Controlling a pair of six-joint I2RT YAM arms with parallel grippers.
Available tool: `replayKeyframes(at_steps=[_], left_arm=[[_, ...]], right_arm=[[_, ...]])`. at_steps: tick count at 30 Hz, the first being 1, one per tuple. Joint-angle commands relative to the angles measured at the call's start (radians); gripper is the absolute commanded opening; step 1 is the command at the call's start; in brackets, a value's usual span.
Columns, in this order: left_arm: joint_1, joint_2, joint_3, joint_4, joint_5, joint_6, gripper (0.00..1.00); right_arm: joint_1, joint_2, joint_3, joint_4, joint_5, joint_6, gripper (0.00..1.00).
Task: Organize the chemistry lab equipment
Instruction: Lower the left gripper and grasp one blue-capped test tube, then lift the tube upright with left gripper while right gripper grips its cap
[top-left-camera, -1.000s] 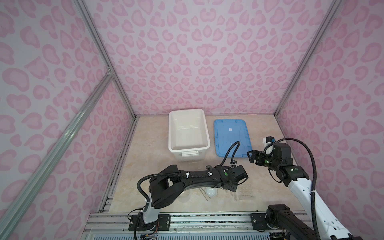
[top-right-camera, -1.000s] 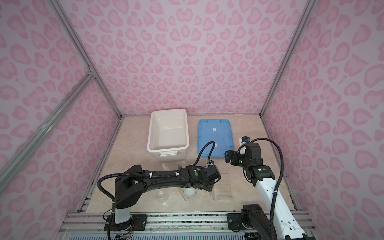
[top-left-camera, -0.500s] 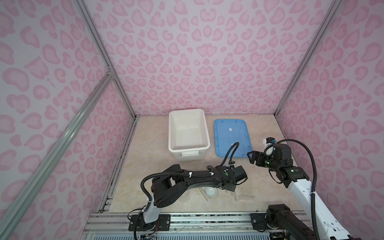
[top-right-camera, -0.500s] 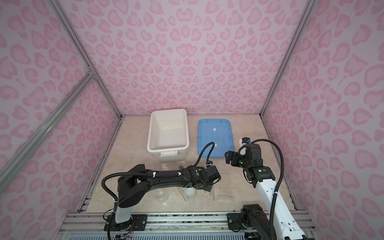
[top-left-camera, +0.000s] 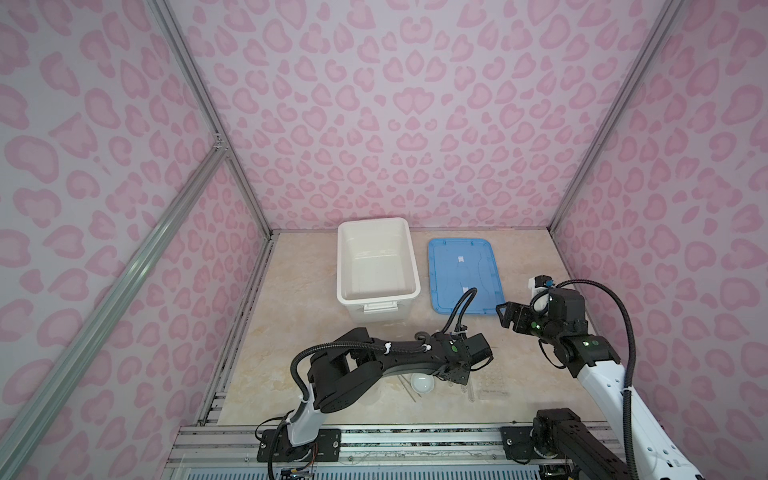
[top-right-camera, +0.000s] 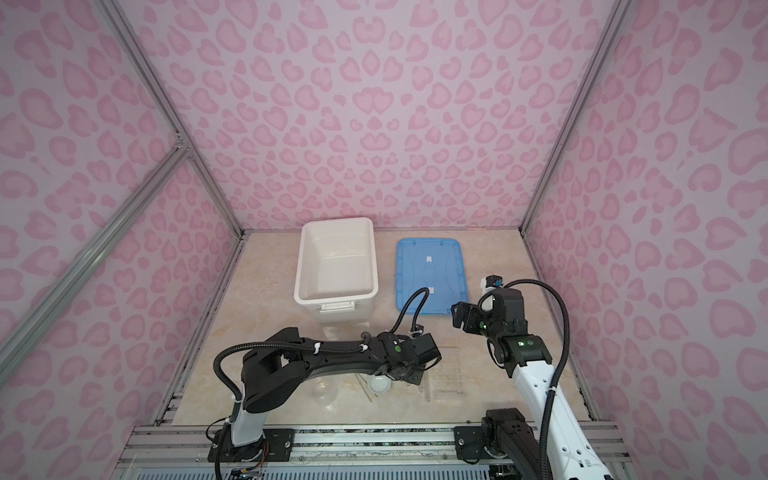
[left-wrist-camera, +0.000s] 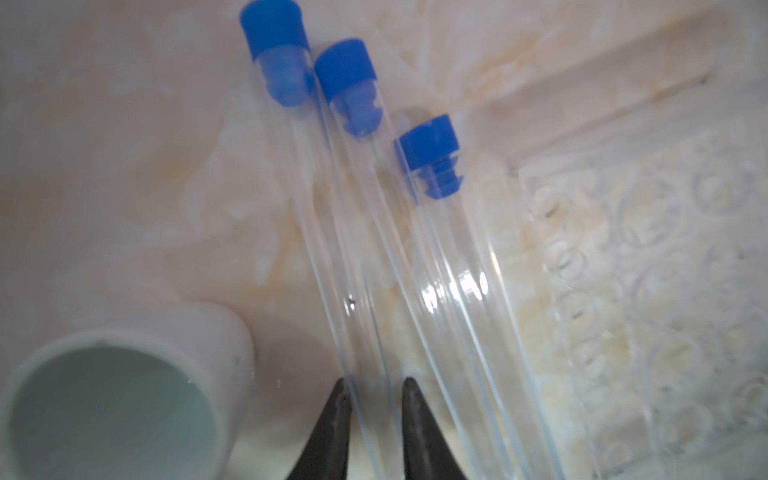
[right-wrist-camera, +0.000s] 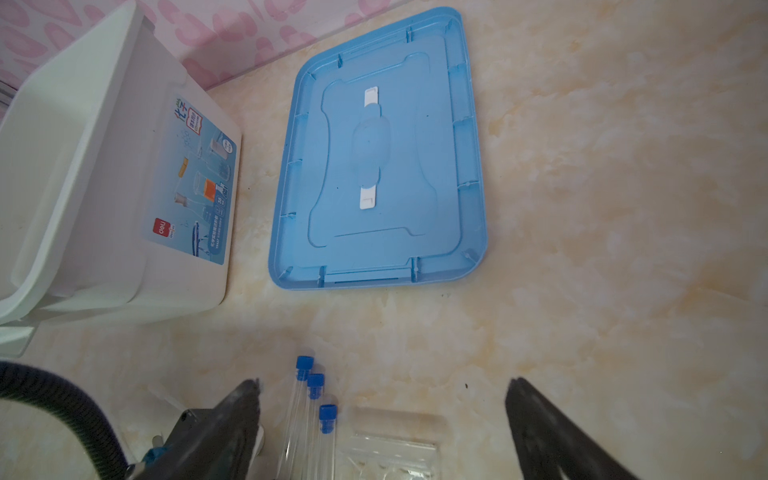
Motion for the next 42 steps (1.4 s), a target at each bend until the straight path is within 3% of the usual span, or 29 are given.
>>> replayKeyframes(at_steps=[1,18,24,27,32,37,42], left_arm=[[0.003,0.015,0.006,-0.01,0.007,-0.014,0.24],[0.007,-0.066,-0.041,0.066,-0.054,0.003,0.13],[0.001,-0.177,-0.146,0.246,-0.057,0.074,0.11],[-0.008,-0.229,-0.2,0.337,-0.065,0.115,0.11],[-0.024,-0.332,-0.322,0.506,-0.086,0.192,0.11],[-0.03,-0.403,-0.409,0.604,-0.106,0.236,0.09],[-0.031,-0.423,-0.433,0.619,-0.124,0.247,0.09]], right_arm=[[-0.001,-0.004,-0.008,0.009,-0.001,0.004,0.93],[-0.011,0.01,-0.001,0.012,-0.04,0.007,0.94],[-0.032,0.042,0.026,-0.005,-0.154,0.011,0.93],[-0.034,0.082,0.053,-0.019,-0.264,0.02,0.92],[-0.008,0.177,0.081,0.014,-0.496,0.044,0.83],[0.073,0.263,0.125,-0.03,-0.494,0.015,0.78],[0.126,0.303,0.122,0.001,-0.491,0.028,0.68]])
